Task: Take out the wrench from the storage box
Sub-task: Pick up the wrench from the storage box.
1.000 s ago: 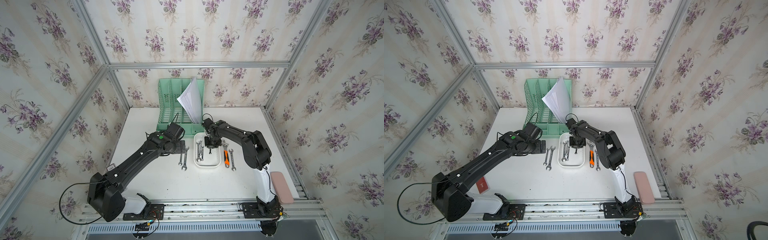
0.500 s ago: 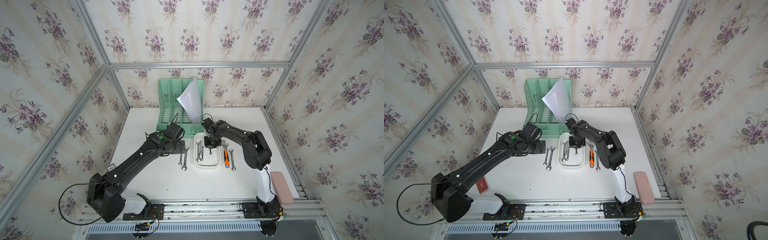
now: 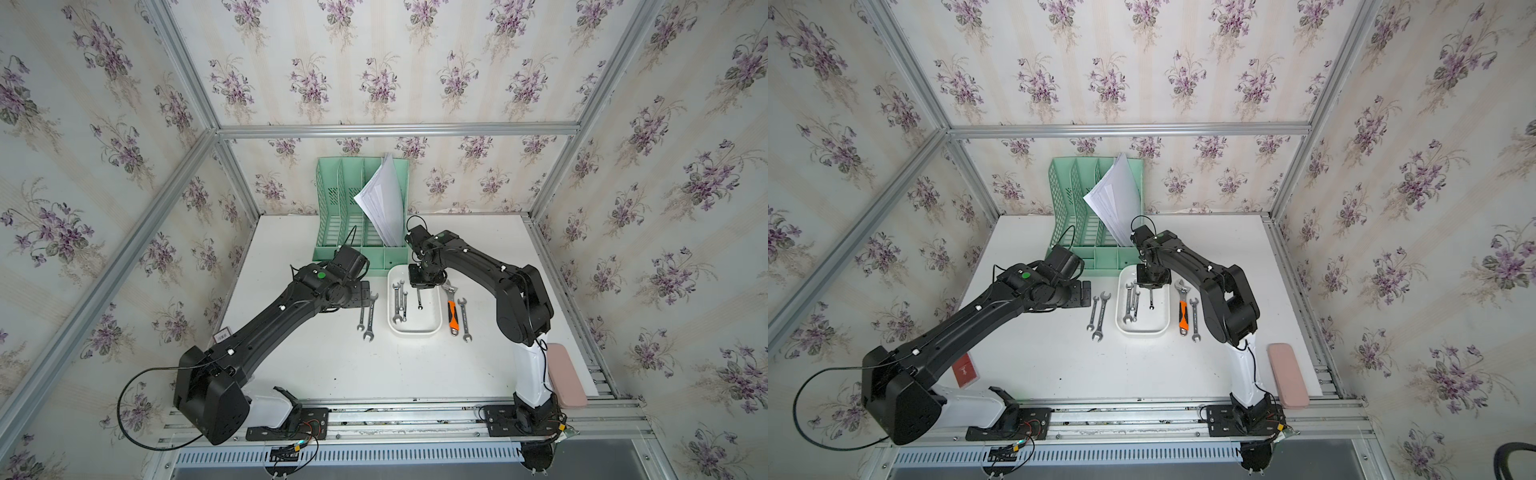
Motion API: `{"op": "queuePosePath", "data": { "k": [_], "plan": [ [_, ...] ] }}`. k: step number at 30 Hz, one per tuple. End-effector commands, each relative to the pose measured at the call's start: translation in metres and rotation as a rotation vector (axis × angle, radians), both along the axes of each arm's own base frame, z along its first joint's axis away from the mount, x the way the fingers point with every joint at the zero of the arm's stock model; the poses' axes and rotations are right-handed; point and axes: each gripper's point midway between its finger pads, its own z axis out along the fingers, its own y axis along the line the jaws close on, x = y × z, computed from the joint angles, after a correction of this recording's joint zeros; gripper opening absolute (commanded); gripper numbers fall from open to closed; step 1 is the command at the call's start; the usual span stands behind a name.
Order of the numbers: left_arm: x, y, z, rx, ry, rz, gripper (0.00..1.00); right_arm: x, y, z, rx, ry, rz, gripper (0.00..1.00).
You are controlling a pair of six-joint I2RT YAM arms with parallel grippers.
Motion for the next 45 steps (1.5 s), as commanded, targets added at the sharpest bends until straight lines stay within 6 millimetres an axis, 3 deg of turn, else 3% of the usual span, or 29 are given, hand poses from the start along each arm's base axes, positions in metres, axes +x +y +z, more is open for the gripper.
{"op": "queuePosePath", "data": {
  "k": [1,5,11,30,40,45],
  "plan": [
    [0.000,0.001,0.001,0.000,-0.003,0.007,0.99,-0.009,-0.003,-0.008,-0.020,0.047,0.016,0.17],
    [0.000,0.000,0.000,-0.002,0.000,0.005,0.99,-0.016,-0.003,-0.025,-0.048,0.123,0.038,0.21],
    [-0.001,0.001,-0.001,0.001,0.001,0.006,0.99,-0.011,-0.003,-0.033,-0.074,0.140,0.036,0.30],
    [-0.001,0.003,-0.001,0.010,-0.005,0.006,0.99,-0.016,-0.008,-0.063,-0.121,0.195,0.030,0.30],
    [0.000,0.003,0.001,0.009,-0.010,0.005,0.99,-0.019,-0.009,-0.062,-0.108,0.178,0.017,0.13],
    [0.000,0.003,0.001,0.009,-0.009,0.005,0.99,-0.018,-0.009,-0.057,-0.104,0.164,0.016,0.12]
  ]
}}
